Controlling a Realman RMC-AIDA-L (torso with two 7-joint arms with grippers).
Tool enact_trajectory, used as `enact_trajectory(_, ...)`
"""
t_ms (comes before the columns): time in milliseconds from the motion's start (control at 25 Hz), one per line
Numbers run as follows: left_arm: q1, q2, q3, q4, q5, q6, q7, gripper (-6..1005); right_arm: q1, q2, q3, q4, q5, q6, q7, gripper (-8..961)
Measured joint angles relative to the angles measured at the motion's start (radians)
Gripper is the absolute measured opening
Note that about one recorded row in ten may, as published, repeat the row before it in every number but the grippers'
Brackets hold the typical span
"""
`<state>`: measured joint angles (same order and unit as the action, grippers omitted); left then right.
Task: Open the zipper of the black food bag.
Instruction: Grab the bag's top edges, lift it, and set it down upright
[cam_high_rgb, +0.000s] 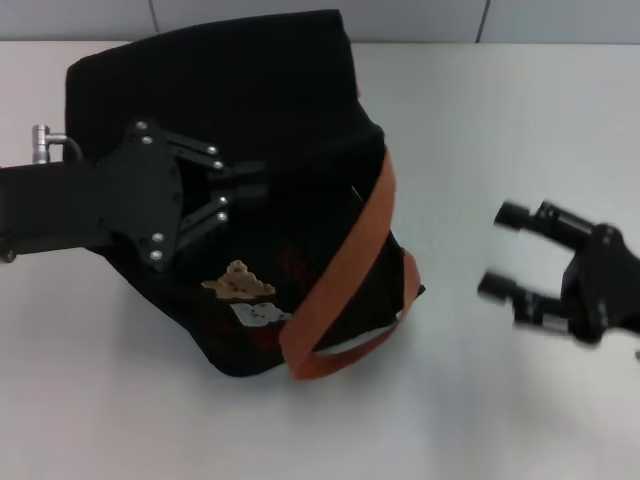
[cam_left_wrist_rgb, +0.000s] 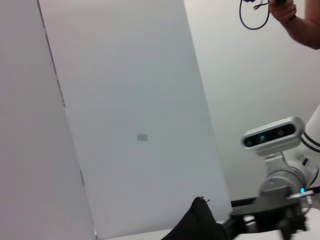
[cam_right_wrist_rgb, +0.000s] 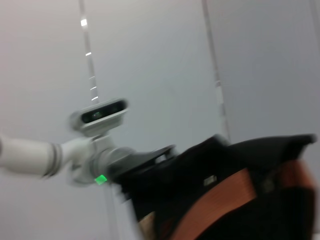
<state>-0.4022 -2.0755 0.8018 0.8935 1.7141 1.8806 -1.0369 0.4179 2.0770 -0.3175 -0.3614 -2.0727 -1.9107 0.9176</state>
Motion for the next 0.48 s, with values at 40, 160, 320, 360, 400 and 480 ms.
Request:
enact_trajectory(40, -0.004, 0.0, 0.002, -0.006, 0.0, 0.0, 0.001, 99, 0.001, 0.0, 0.037, 0.031, 0.045, 0.046, 0.037, 839)
enact_trajectory(160, -0.018, 0.001, 0.003, -0.037, 0.0, 0.001, 0.018, 98, 0.005, 0.0, 0.067, 0.074, 0.107, 0.11, 0.068, 839)
enact_trajectory(320, -0.037, 0.001, 0.005, -0.089, 0.003, 0.002, 0.055, 98, 0.049, 0.006, 0.07, 0.185, 0.207, 0.243, 0.049, 839)
enact_trajectory(360, -0.039, 0.001, 0.005, -0.096, 0.004, 0.002, 0.059, 98, 0.069, 0.007, 0.068, 0.216, 0.212, 0.275, 0.029, 839)
enact_trajectory(400, -0.039, 0.001, 0.005, -0.096, 0.004, 0.002, 0.059, 98, 0.089, 0.008, 0.066, 0.245, 0.213, 0.299, 0.012, 839)
enact_trajectory(480, -0.052, 0.002, 0.025, -0.119, 0.005, -0.002, 0.066, 98, 0.139, 0.01, 0.063, 0.315, 0.211, 0.358, -0.034, 839)
